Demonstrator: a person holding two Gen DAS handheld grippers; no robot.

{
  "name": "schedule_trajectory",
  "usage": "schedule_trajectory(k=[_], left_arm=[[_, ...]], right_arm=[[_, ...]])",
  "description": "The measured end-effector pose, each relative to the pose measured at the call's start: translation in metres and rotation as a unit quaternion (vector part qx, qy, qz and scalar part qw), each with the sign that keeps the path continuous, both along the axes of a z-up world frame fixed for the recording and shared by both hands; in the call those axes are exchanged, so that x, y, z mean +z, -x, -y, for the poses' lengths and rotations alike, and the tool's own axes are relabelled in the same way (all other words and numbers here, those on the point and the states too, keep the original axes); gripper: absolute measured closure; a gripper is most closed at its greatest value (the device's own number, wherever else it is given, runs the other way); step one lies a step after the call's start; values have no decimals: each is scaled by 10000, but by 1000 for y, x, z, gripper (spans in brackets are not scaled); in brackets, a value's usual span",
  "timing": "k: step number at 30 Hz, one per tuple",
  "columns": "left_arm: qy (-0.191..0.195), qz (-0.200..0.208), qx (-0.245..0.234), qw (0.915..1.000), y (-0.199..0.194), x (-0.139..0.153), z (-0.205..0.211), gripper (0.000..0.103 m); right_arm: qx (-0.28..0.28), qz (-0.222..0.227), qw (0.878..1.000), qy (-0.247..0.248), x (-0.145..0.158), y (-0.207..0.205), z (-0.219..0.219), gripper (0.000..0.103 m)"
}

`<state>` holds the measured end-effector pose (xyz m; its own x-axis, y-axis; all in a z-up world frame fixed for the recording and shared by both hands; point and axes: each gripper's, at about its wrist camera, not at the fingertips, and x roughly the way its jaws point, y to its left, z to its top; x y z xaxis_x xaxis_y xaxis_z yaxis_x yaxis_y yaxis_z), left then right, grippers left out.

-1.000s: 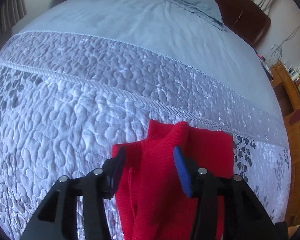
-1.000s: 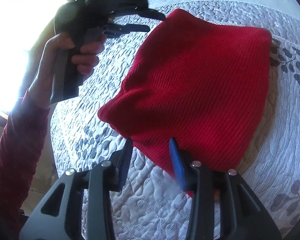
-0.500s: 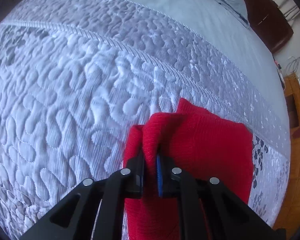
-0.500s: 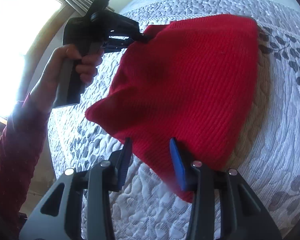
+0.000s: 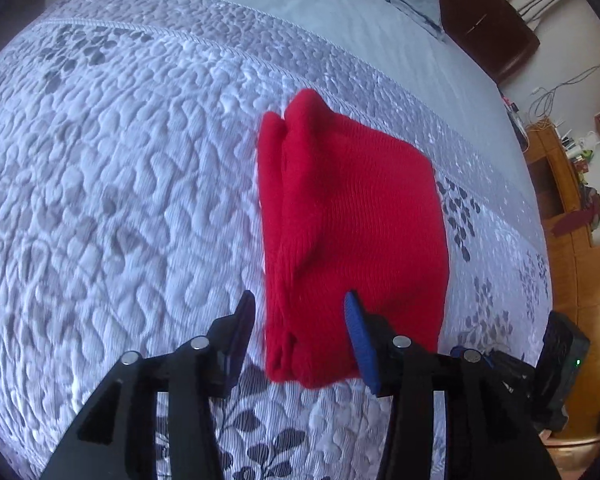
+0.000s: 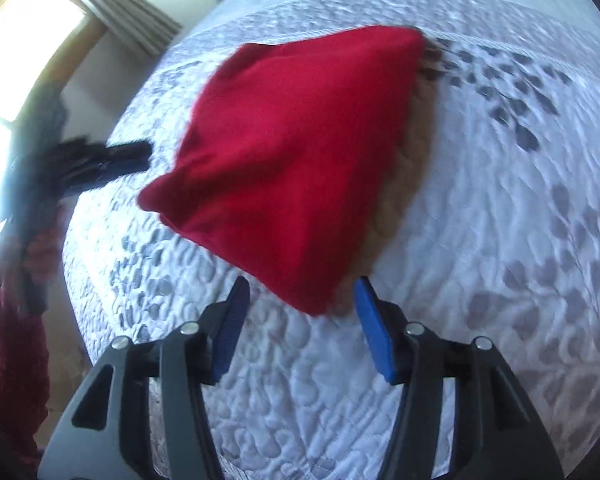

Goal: Fold small clothes

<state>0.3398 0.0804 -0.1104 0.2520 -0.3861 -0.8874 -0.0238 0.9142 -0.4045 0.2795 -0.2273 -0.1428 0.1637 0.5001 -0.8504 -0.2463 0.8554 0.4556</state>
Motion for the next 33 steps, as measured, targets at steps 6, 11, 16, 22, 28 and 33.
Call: schedule_trajectory(k=[6,11,16,22,28,33], left_arm=[[305,-512,14,9982,5,-31,11,58],[579,-710,190,9956,5,-53,9,85],[193,-438,-118,9988,20,-44,17,88],[-579,-147,-699,9958,38,-55,51,87],[-178,-218,-643,9975,31,-32,31,52],[-277,255,-415,9984,-14,-5,11,18]], right_arm=[[-541,-732,9939,-625,-21,-12,15,44],[-381,-1074,9916,-611,-43,-23,-3,82],[-266,-722,9947,-684,-14,-17,9,90],[-116,-994,9950,8,-42,-15,6,92],[-61,-649,9979,61,-12,-19,7,67],[-471,-248,9985,-102,20,-52,21,27]])
